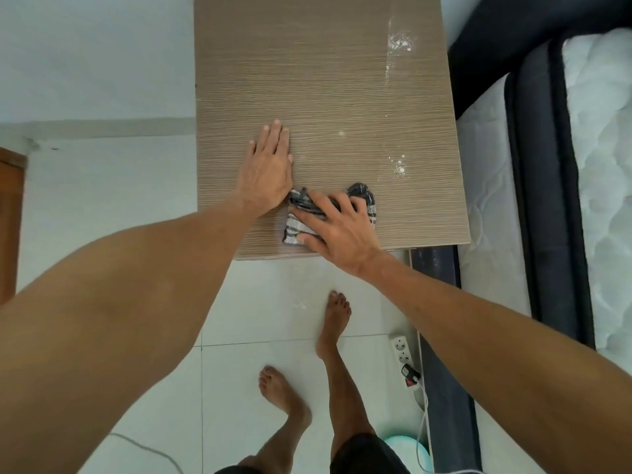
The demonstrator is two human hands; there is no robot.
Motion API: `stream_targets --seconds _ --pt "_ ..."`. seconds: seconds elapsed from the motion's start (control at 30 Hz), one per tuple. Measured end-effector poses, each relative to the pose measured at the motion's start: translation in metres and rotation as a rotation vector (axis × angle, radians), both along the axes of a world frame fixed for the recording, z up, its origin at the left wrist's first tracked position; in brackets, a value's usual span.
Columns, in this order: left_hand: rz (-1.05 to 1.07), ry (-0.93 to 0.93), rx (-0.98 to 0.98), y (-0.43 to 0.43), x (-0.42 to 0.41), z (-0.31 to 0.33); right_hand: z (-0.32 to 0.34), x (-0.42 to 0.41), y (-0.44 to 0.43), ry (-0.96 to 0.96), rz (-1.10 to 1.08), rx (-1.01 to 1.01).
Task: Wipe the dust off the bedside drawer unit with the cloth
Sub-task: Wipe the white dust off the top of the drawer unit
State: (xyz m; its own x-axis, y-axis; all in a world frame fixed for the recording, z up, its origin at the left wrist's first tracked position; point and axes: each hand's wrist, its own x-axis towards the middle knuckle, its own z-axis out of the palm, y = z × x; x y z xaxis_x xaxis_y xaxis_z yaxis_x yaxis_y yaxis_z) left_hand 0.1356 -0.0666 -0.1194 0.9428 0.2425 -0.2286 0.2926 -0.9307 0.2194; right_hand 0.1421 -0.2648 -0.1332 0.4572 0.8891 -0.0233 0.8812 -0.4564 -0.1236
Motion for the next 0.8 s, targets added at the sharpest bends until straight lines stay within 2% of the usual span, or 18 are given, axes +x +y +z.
stream_targets --seconds 0.17,0.47,0.8 --pt "-0.042 0.01 -0.006 -0.011 -0.012 0.004 0.002 -0.023 -0.013 -0.052 0.074 0.015" --pt "-0.082 0.031 -0.028 -0.032 -0.006 0.011 0.029 -0.018 -0.06 -0.007 0.411 -0.102" --pt "-0.055 0.006 -0.085 -0.05 0.079 0.009 0.066 0.163 -0.05 -0.155 0.16 -0.112"
